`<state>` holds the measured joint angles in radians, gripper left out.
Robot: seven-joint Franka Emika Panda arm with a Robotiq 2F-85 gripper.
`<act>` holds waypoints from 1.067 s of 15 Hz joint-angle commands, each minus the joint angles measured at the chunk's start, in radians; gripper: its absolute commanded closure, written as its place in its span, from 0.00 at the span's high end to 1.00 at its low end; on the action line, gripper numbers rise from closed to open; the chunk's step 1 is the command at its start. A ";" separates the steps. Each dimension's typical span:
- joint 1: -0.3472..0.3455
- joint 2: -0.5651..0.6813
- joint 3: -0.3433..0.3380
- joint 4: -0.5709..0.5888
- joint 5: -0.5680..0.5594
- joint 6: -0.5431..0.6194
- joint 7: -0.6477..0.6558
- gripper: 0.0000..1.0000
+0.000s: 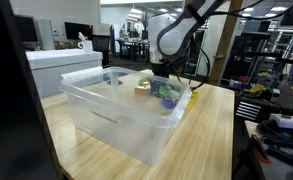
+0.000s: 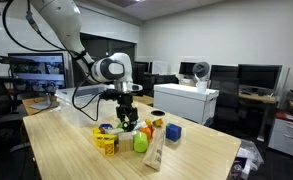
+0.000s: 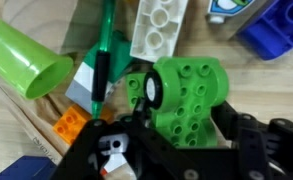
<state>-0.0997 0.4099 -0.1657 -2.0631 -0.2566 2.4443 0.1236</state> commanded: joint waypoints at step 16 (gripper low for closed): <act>0.130 -0.547 0.172 -0.093 0.190 -0.317 -0.190 0.36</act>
<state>0.0265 -0.1002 -0.0027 -2.1111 -0.0919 2.1521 -0.0055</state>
